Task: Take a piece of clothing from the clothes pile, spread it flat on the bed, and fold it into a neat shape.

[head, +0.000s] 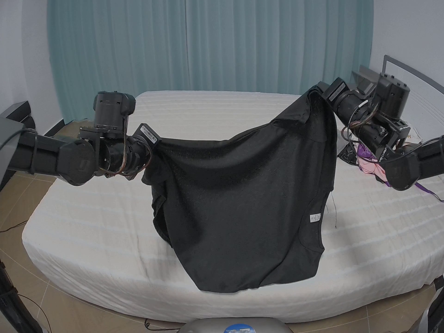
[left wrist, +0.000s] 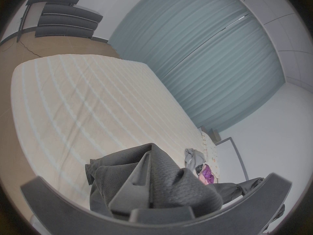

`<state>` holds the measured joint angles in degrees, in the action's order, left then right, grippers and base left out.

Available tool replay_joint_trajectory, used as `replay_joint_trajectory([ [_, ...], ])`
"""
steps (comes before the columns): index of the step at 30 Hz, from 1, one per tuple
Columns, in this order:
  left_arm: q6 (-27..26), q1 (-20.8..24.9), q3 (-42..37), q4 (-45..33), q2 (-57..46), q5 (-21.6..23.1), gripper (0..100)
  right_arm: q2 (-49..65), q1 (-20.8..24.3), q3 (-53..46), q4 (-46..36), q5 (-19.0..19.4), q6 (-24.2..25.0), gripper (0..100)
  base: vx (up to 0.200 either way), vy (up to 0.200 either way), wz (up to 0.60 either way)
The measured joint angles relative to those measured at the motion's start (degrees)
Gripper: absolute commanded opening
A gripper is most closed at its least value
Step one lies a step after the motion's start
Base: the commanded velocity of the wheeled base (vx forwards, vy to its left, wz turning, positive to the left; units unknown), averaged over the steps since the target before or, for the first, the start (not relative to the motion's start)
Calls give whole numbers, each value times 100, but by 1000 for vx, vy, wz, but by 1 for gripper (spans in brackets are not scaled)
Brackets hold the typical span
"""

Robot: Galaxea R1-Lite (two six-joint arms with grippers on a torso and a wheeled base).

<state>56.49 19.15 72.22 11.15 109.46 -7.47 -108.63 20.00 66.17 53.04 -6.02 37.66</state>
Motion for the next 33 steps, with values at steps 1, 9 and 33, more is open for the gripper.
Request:
replay_joint_trajectory([
  [1, -2, -11, 24, 0, 85, 0, 0, -99, 0, 11, 35, 0, -18, 0, 0, 0, 0],
  [9, 40, -61, 291, 34, 812, -18, 0, -964, -49, 108, 373, -49, -134, 0, 0, 0, 0],
  [33, 339, -282, 1497, 15, 2946, -21, 100, -3471, -182, 1048, 547, -123, -145, 100, 0, 0, 0],
])
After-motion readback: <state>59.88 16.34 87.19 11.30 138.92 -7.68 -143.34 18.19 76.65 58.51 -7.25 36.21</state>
